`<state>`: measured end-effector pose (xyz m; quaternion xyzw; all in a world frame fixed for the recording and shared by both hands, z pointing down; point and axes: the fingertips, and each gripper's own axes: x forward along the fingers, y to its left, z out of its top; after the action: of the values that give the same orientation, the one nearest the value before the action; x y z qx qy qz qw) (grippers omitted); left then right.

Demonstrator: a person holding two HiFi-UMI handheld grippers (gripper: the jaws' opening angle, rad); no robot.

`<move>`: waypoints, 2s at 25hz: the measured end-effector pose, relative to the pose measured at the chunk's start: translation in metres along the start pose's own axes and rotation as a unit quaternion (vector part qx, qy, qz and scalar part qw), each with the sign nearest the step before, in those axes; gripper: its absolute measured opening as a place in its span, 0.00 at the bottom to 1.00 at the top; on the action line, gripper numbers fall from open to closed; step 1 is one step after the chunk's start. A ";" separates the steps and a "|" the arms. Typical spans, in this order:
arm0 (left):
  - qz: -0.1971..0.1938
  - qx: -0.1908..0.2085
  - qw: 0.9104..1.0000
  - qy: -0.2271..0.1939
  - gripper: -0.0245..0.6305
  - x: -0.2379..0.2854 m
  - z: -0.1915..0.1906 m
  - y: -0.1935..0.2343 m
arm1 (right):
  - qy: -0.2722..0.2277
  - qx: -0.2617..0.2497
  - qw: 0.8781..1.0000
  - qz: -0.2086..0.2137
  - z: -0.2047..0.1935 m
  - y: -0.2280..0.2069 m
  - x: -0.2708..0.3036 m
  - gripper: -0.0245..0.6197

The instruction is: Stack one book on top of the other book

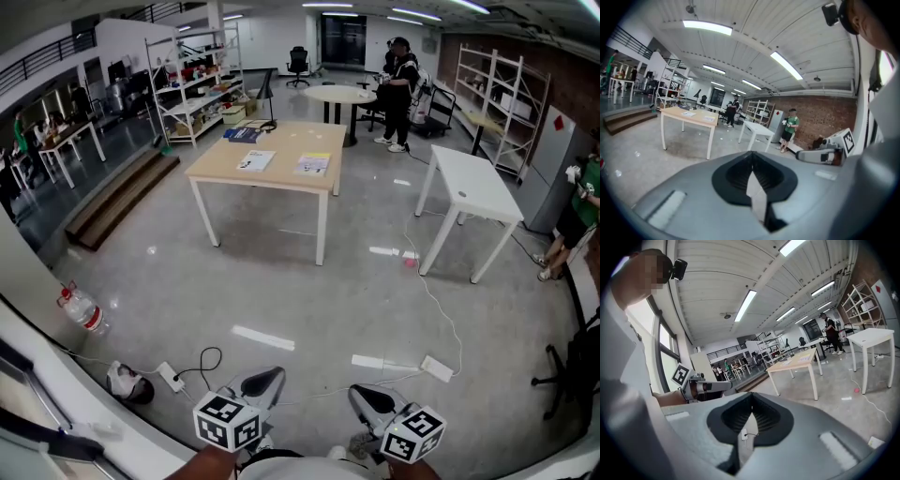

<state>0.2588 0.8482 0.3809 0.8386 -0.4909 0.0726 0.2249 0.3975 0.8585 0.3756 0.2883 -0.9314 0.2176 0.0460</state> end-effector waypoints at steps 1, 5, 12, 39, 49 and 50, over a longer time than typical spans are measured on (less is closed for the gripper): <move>0.003 -0.002 1.000 -0.001 0.04 0.000 -0.001 -0.003 | 0.002 -0.001 1.000 0.003 0.000 -0.001 -0.002 0.04; 0.011 -0.014 1.000 0.004 0.04 0.004 -0.015 -0.021 | 0.011 -0.004 1.000 0.019 -0.003 -0.005 -0.012 0.04; 0.040 -0.021 0.999 0.003 0.04 0.005 -0.029 -0.043 | 0.030 0.002 0.998 0.048 -0.012 -0.016 -0.026 0.04; 0.022 -0.028 0.999 0.024 0.04 0.001 0.026 0.165 | 0.064 -0.023 0.996 0.054 0.028 0.013 0.202 0.04; 0.026 -0.059 0.998 0.018 0.04 0.015 0.038 0.221 | 0.088 -0.016 0.994 0.062 0.039 0.001 0.275 0.04; 0.030 -0.059 0.998 0.020 0.04 0.017 0.039 0.229 | 0.087 -0.016 0.994 0.066 0.042 -0.002 0.286 0.04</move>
<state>0.0680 0.7214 0.4219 0.8071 -0.5144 0.0671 0.2820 0.1629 0.6916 0.3990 0.2050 -0.9443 0.2295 0.1166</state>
